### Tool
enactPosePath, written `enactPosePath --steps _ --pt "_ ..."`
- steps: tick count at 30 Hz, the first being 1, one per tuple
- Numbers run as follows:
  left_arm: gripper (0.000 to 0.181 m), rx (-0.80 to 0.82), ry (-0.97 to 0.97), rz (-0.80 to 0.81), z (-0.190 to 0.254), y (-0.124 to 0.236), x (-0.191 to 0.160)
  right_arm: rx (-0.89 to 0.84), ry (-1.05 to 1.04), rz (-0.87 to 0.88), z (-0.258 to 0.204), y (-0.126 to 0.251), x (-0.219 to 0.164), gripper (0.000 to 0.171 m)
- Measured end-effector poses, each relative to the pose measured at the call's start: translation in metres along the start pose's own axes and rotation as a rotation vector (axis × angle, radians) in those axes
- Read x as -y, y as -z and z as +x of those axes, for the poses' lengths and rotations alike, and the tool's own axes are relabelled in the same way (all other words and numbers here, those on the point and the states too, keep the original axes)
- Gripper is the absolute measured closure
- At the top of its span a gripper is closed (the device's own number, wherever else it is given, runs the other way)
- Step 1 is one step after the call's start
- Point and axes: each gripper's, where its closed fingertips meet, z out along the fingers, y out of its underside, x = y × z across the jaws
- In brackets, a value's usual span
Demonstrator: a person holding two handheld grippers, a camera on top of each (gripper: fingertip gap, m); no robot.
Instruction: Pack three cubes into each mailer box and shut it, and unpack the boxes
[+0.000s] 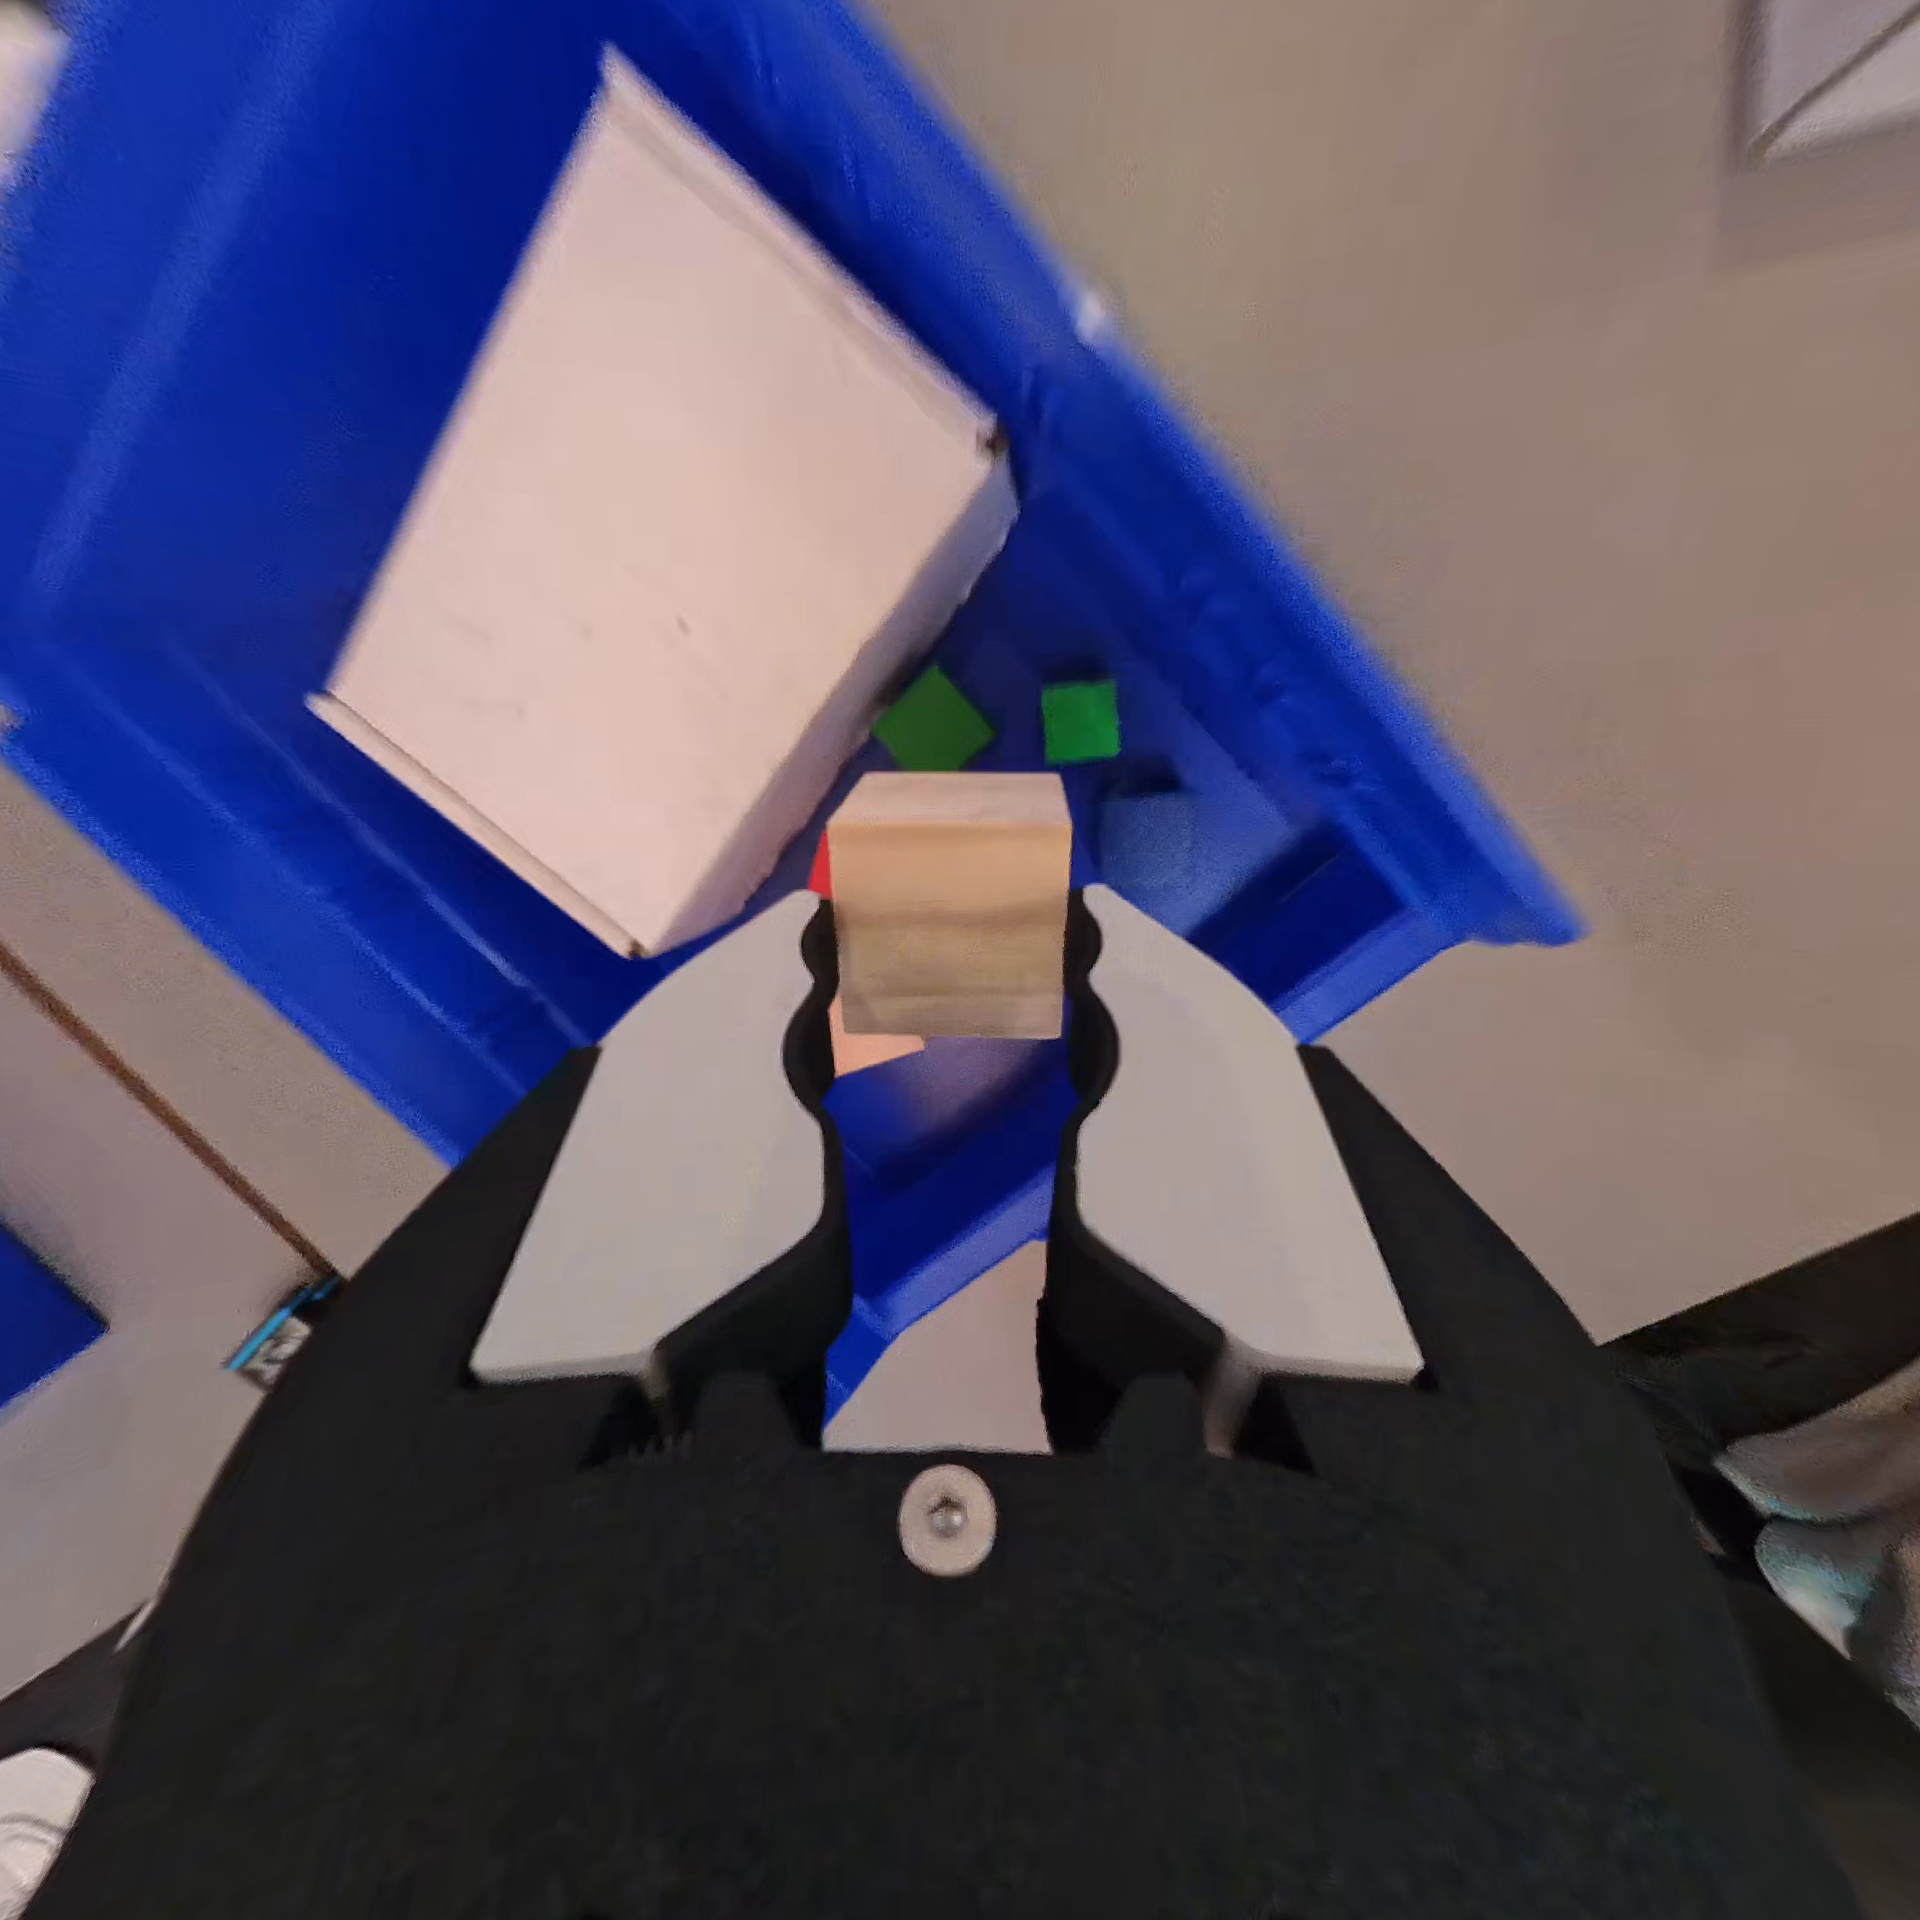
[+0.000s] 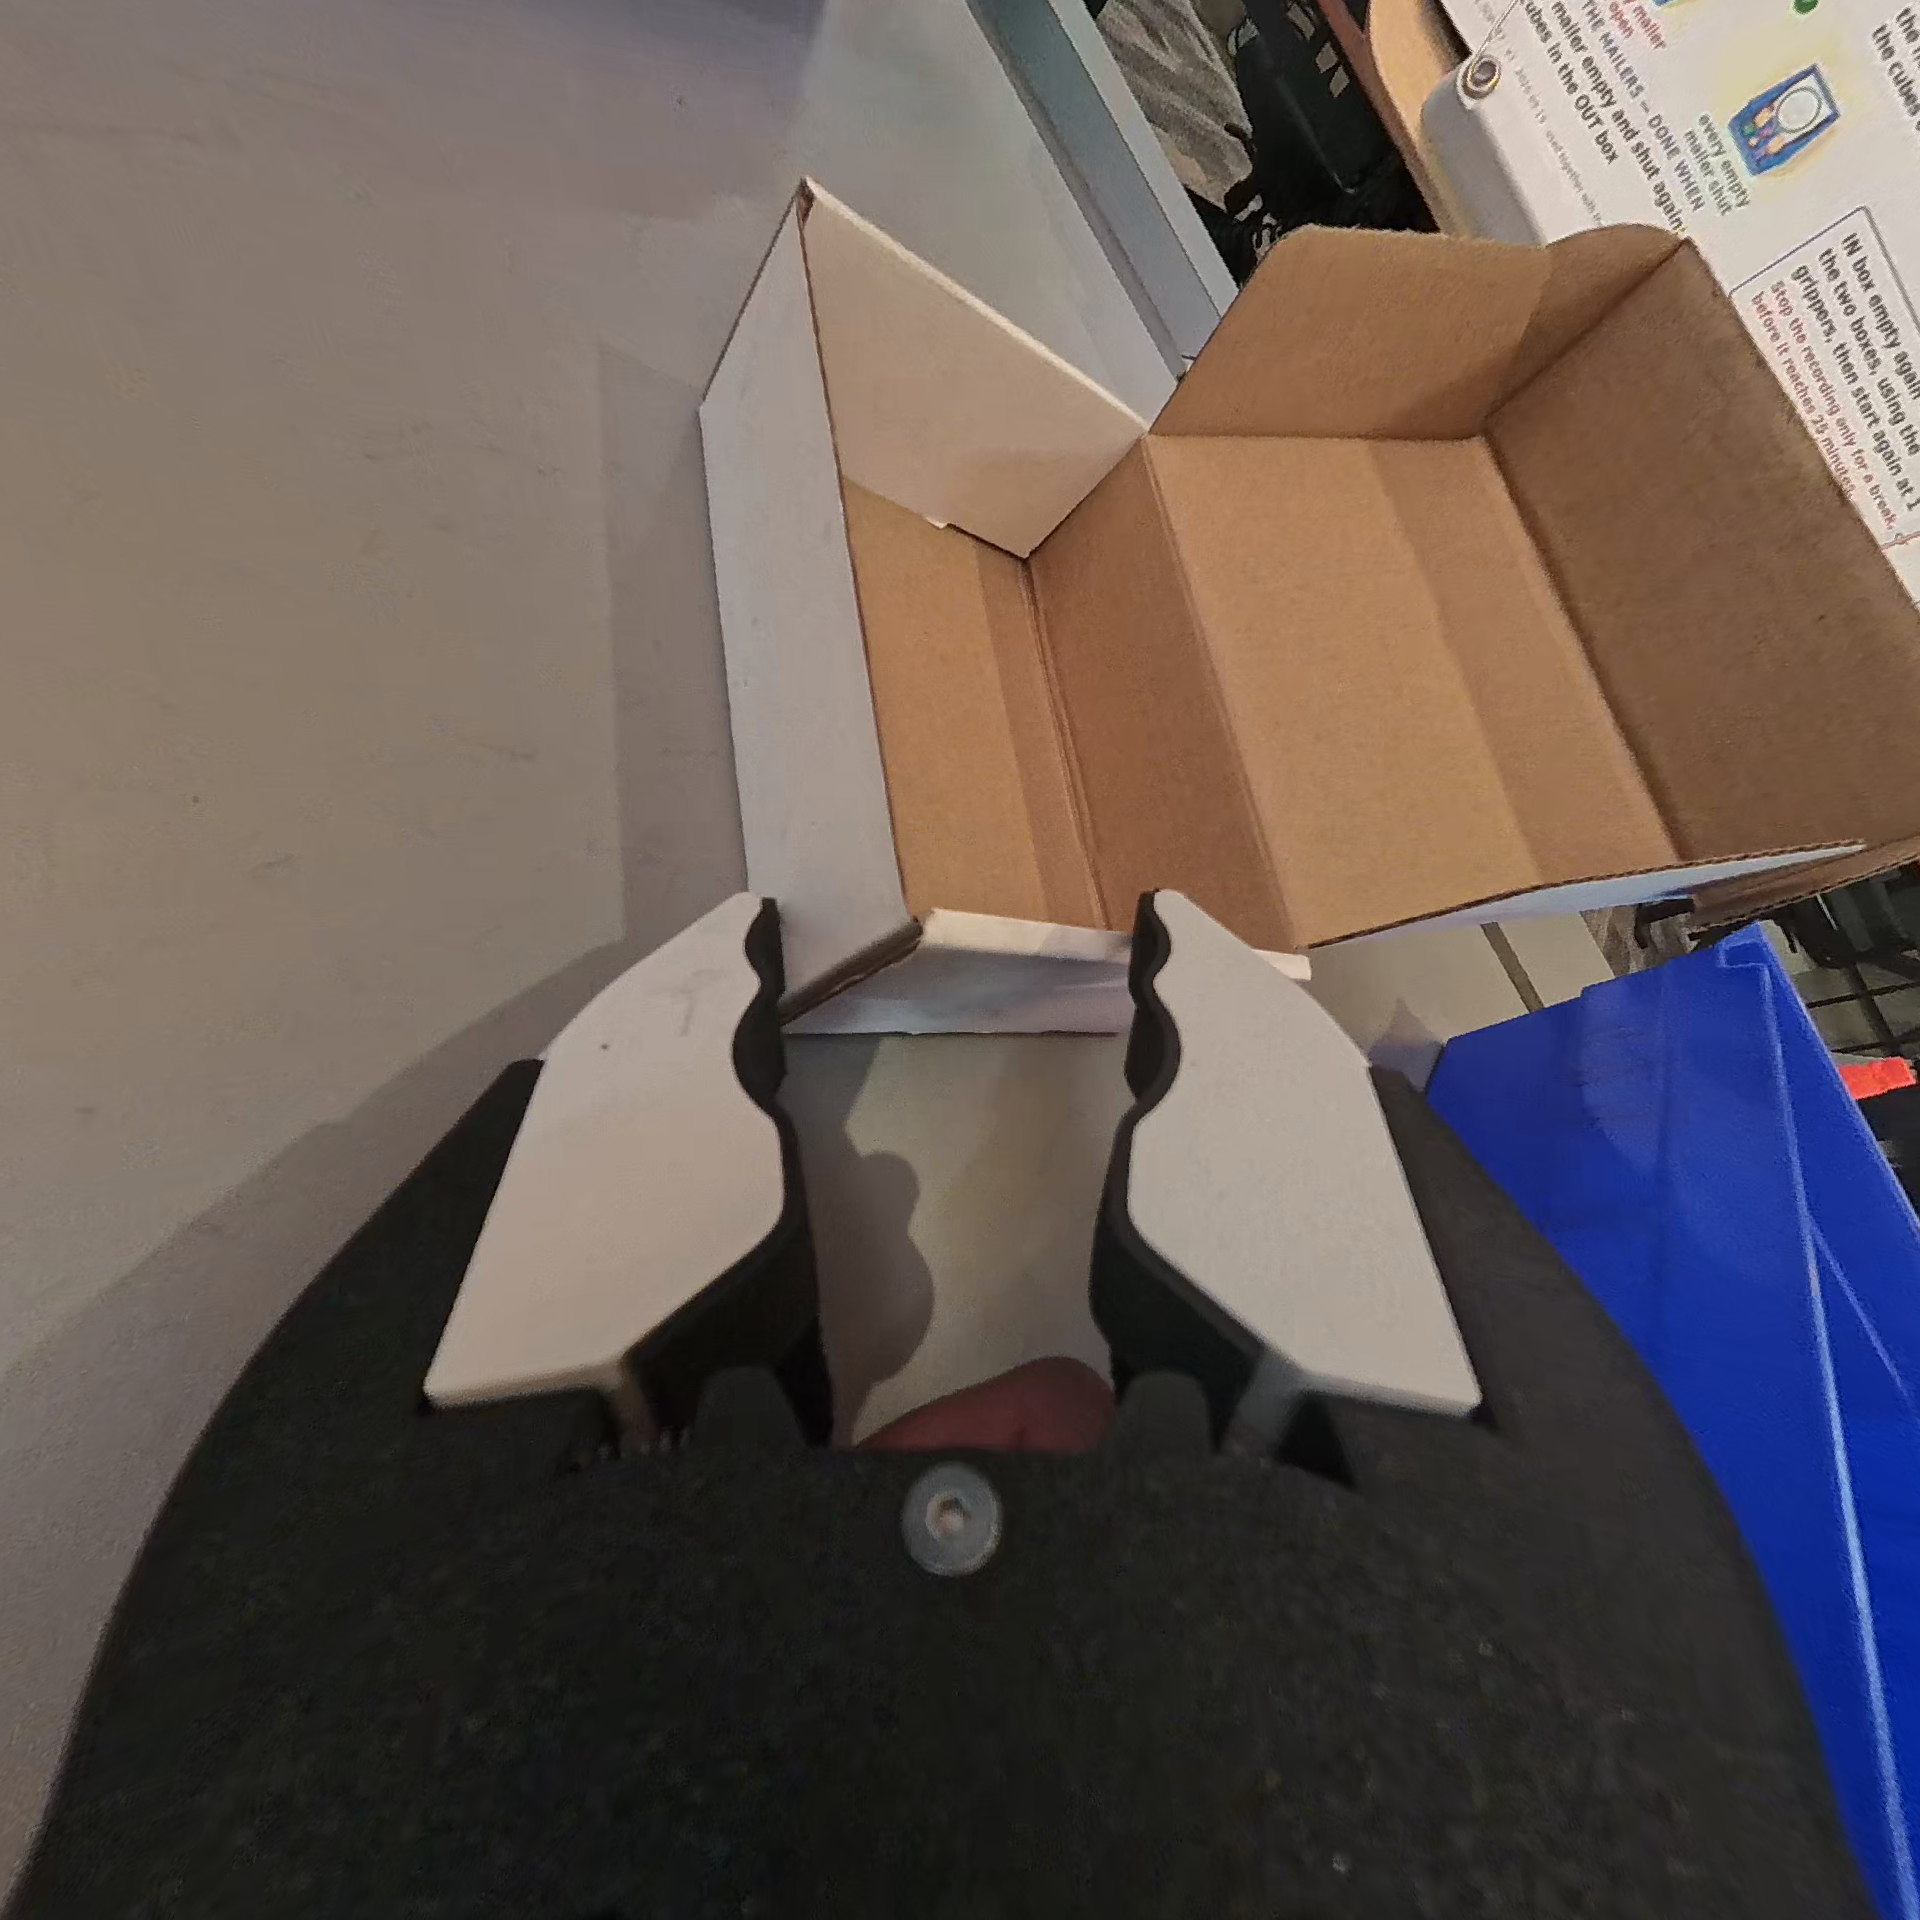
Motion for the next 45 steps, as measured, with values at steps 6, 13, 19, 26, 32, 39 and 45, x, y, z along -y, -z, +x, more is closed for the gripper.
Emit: enactPosePath --steps 6,13,19,26,32,39,45 --pt "0.14 -0.109 -0.131 0.212 0.098 0.056 0.108 0.0 0.002 0.0 0.0 0.0 0.0 0.107" --pt "0.14 -0.271 -0.243 0.059 0.229 -0.027 0.198 0.0 0.007 0.0 -0.001 -0.002 0.001 0.108" --pt "0.14 -0.302 -0.167 -0.175 0.264 -0.102 0.198 -0.004 0.007 0.0 -0.001 -0.002 0.001 0.109" --pt "0.14 -0.212 -0.075 -0.093 0.269 -0.111 0.201 -0.005 0.002 -0.002 0.0 -0.002 0.001 0.108" --pt "0.134 -0.307 -0.097 -0.045 0.274 -0.093 0.192 -0.004 0.004 -0.002 0.0 -0.002 0.001 0.108" --pt "0.129 -0.163 -0.366 0.309 0.201 0.014 0.142 -0.005 0.005 -0.001 0.0 -0.002 0.001 0.108" --pt "0.134 -0.176 -0.333 0.199 0.1 0.024 0.037 -0.006 0.005 -0.003 0.0 -0.002 0.001 0.108"
